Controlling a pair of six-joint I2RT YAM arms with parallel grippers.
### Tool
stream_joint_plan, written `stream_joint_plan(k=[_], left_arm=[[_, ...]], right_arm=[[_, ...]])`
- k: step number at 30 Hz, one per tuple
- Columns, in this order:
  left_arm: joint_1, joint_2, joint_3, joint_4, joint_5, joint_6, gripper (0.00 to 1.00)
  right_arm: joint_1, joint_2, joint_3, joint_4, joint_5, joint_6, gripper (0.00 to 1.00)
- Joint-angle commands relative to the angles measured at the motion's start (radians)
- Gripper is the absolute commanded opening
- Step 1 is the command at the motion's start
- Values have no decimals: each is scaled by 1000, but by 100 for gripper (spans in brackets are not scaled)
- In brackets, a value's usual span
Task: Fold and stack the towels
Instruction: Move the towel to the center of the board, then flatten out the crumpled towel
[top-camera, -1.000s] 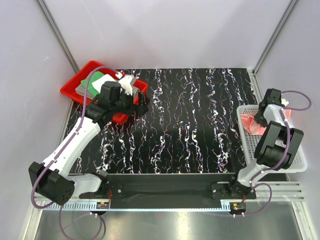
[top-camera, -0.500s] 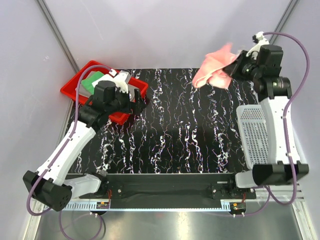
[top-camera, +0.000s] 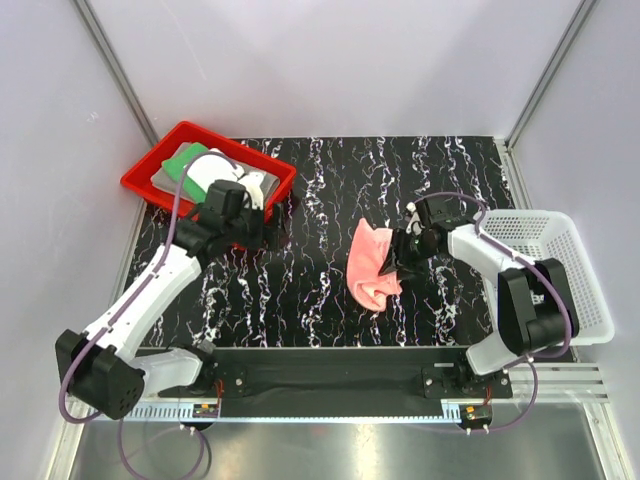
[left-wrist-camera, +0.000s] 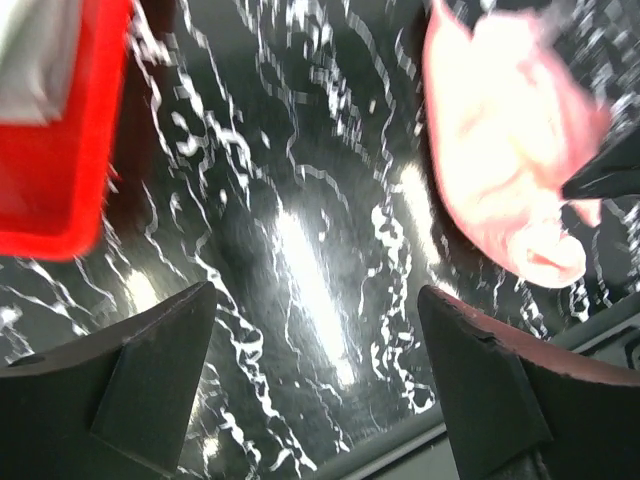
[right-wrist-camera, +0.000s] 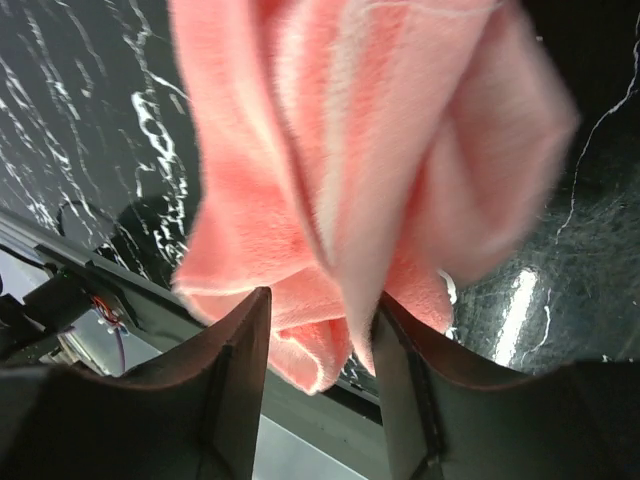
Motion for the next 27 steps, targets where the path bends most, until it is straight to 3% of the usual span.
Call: stream_joint_plan(k=[1, 4, 7, 12, 18, 22, 27], left_arm=[[-36, 51, 11, 24, -28, -47, 86], [-73, 120, 23, 90, -3, -86, 85], [-99, 209, 42, 174, 56, -117, 83], [-134, 441, 217, 202, 76, -117, 77], [-235, 577, 318, 274, 139, -111, 68], [-286, 617, 280, 296, 150, -138, 67], [-307, 629, 200, 374, 147, -167, 66]], right_arm=[[5, -83, 126, 19, 123, -22, 53], [5, -36, 215, -32, 276, -62, 54], [5, 48, 278, -35, 308, -72, 50], [-6, 151, 350, -25, 395, -54, 46], [-95, 219, 350, 11, 274, -39, 43], [-98, 228, 294, 74, 135, -20, 42], [-95, 233, 208, 160, 87, -3, 34]])
